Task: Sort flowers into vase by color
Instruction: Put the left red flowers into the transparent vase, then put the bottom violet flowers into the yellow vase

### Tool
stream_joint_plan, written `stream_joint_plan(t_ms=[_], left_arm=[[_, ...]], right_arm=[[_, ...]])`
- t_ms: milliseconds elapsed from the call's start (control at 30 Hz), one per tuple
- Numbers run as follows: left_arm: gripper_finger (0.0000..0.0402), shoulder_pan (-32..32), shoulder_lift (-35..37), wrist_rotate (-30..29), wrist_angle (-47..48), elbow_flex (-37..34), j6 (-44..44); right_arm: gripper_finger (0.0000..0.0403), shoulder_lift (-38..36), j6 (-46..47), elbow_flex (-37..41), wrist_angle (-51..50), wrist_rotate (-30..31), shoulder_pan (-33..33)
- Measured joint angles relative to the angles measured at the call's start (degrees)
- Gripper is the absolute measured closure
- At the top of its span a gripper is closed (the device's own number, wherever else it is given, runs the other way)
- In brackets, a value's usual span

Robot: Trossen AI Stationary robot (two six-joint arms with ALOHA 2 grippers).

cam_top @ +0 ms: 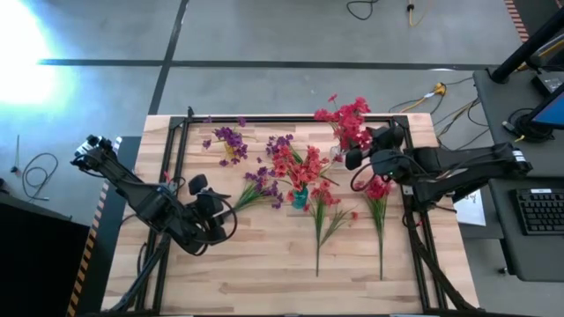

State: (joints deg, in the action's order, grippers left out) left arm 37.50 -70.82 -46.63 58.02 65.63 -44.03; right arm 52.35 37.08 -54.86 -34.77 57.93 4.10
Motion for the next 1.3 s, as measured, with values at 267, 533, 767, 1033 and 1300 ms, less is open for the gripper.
stream_joint_plan(t_ms=[267,533,767,1033,1300], left_arm=[[0.0242,0.0,-3.33,9.62,0.03,-0.1,-4.17],[0.0242,0.04,-9.68,20.33,0.69,-0.2,-4.78],[0.0242,0.02,-13.27,22.21,1.95,-0.26,-7.15],[0.0258,0.02,-14.04,20.78,0.28,-5.45,-7.74],[0.0279,-0.44,-13.89,15.46,-4.6,-11.71,-8.74]], right_arm=[[0.0062,-0.15,2.72,-6.03,-9.25,-4.96,0.15],[0.006,-0.12,4.52,-12.68,-18.92,-8.3,0.26],[0.006,-0.12,4.38,-15.75,-20.84,-13.17,0.33],[0.0061,-0.1,11.45,-18.04,-27.31,-21.18,3.07],[0.006,-0.1,19.76,-20.59,-37.42,-21.04,6.02]])
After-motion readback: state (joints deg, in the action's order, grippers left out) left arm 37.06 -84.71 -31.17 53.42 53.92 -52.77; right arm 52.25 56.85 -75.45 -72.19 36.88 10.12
